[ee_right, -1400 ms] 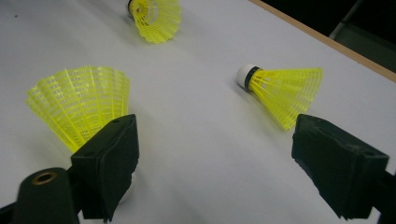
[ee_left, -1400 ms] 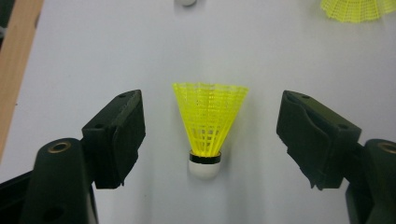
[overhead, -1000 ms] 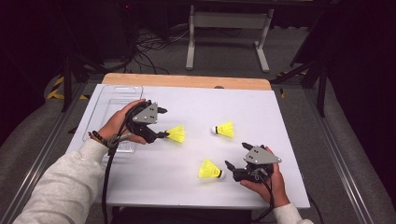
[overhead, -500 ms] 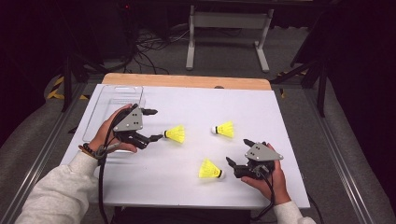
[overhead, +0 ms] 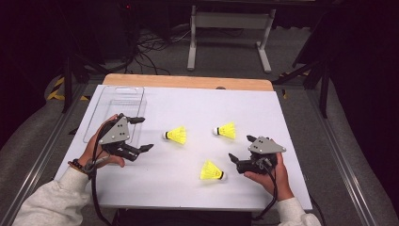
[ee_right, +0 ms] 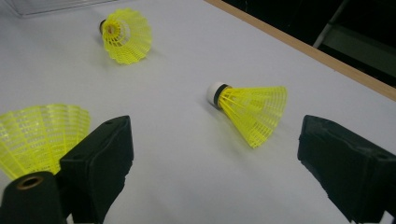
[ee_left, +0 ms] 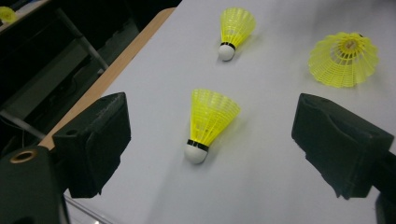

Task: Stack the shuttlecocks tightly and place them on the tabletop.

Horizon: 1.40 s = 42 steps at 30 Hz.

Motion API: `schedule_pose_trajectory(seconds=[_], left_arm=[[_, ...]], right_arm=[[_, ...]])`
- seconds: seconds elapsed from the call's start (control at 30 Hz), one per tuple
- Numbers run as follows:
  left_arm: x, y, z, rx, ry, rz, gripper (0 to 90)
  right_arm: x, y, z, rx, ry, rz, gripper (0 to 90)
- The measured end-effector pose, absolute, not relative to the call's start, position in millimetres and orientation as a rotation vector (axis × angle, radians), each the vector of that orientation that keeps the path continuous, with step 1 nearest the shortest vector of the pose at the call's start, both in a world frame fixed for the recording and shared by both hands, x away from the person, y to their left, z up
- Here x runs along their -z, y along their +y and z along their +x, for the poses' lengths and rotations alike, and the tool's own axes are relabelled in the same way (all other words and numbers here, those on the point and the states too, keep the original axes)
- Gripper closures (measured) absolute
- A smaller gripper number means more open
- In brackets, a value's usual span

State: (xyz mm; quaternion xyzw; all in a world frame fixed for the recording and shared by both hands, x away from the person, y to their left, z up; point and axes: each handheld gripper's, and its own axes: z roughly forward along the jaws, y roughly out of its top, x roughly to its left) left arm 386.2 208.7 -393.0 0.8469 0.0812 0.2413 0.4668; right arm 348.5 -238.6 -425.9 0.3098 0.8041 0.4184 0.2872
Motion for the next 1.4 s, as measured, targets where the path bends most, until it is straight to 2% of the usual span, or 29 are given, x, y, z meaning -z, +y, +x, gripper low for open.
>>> schedule_pose_trajectory(seconds=[0.6, 1.03, 1.4], left_arm=[[417.9, 242.3, 352.4, -0.593, 0.308, 2.052, 6.7], [438.0, 274.0, 333.1, -0.577, 0.416, 2.001, 4.7], [449.3, 292.8, 321.0, -0.557, 0.481, 1.996, 3.3]], right_arm=[[417.0, -230.5, 368.0, -1.097, 2.170, 0.846, 7.4], [421.7, -229.2, 397.9, -1.036, 2.251, 0.897, 15.2], [432.0, -224.1, 426.9, -0.974, 2.307, 0.940, 17.4]])
